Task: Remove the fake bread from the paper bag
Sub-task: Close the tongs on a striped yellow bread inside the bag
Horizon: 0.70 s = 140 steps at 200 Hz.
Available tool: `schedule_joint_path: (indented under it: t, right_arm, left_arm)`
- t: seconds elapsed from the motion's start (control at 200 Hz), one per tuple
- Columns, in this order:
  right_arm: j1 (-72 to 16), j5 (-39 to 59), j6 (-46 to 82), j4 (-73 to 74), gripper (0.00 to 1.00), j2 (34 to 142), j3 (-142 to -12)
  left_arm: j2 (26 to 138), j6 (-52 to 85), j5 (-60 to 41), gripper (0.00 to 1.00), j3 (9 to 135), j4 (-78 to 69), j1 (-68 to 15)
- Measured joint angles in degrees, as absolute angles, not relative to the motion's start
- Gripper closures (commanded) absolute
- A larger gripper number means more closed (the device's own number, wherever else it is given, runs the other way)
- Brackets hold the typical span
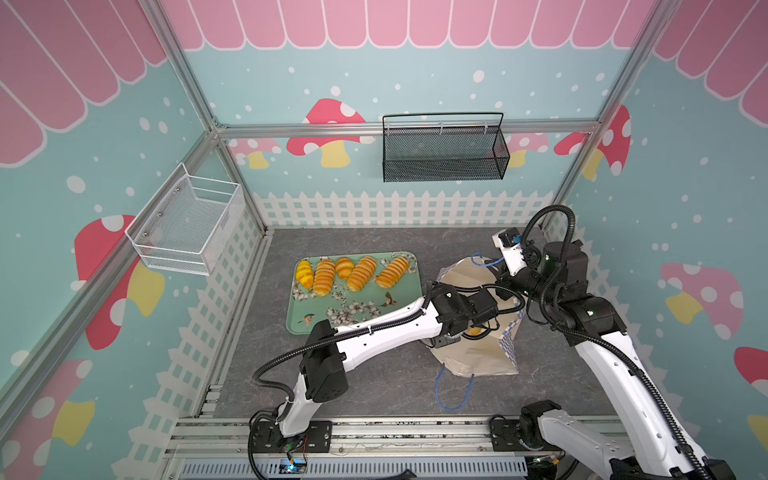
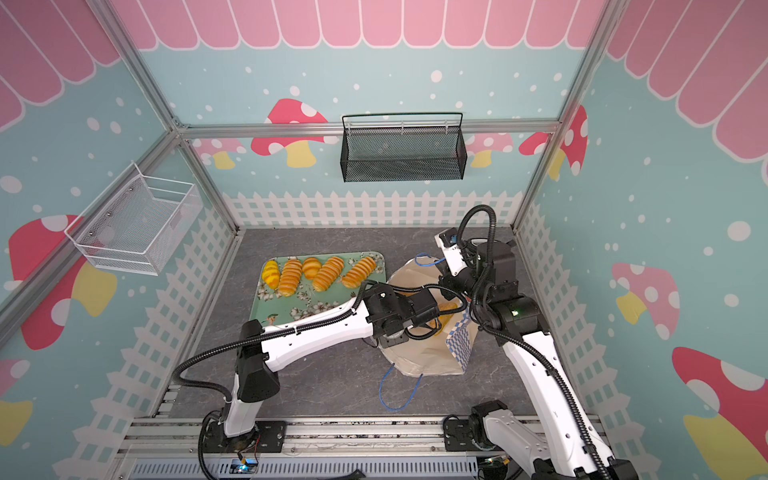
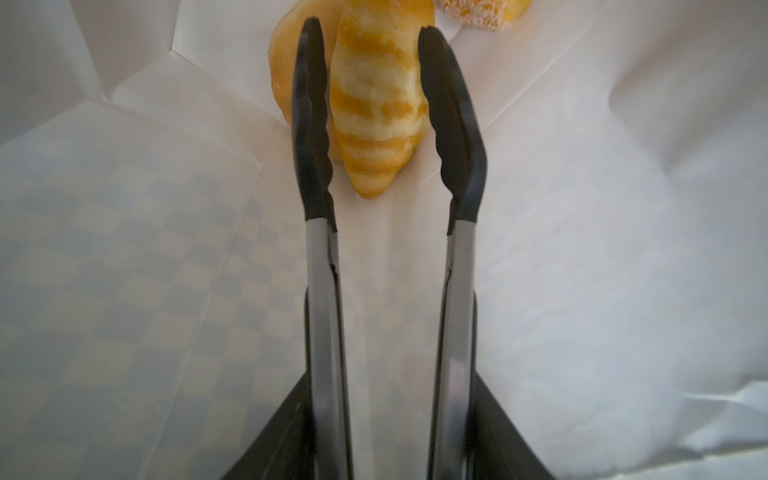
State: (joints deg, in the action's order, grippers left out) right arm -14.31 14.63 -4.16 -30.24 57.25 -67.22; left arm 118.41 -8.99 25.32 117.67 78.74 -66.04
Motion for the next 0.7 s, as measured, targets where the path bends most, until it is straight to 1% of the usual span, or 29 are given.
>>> schedule_joint_path:
  t: [0.365,0.7]
  right_arm:
    - [-14.3,14.7,-4.2,-30.4,1.0,57.2,-67.2]
    - [-14.2,14.2,-4.2,-30.5,1.0,57.2,-67.2]
  left_arm:
    - [118.4,-9.0,25.5,0.48,117.6,78.5,-65.6]
    - [121.1,-9.2,24.0,0.47,117.6,78.1,-64.3]
